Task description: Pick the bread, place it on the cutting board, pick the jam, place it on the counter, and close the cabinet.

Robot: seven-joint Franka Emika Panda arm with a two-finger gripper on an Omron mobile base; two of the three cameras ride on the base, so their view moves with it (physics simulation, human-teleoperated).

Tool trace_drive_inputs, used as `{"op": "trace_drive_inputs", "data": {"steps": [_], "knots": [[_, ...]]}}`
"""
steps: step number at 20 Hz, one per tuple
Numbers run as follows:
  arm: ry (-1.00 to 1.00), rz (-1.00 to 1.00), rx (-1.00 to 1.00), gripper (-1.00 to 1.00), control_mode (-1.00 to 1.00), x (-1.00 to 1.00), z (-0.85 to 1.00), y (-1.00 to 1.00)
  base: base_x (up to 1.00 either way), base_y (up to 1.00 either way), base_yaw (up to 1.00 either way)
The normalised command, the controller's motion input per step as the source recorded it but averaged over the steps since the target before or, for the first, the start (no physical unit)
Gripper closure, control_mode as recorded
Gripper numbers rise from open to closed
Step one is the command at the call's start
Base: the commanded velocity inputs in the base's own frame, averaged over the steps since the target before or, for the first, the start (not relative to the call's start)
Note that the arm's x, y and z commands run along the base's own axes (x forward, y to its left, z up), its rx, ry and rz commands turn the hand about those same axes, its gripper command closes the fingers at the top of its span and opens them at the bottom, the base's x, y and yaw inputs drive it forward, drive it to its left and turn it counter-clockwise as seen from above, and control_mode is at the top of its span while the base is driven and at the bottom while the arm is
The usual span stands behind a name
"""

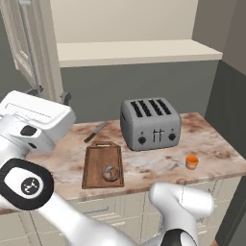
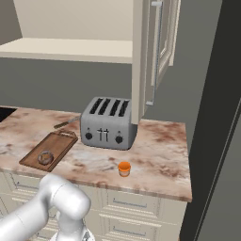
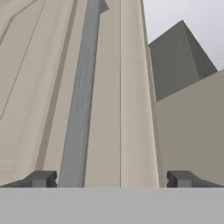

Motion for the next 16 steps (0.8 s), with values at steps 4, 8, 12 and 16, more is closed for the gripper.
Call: {"op": "trace_drive_inputs", "data": {"steps": [4, 8, 12, 16], "knots": [[0.0, 0.0, 0.0, -1.0, -1.0, 0.17, 0.0, -0.28, 0.0, 0.0, 0.0], [0.0, 0.0, 0.0, -1.0, -1.0, 0.2, 0.01, -0.29, 0.0, 0.0, 0.0], [0.0, 0.0, 0.0, -1.0, -1.0, 0.24, 0.06, -0.28, 0.0, 0.0, 0.0], [0.0, -0.02, 0.0, -1.0, -1.0, 0.29, 0.03, -0.25, 0.0, 0.0, 0.0]]}}
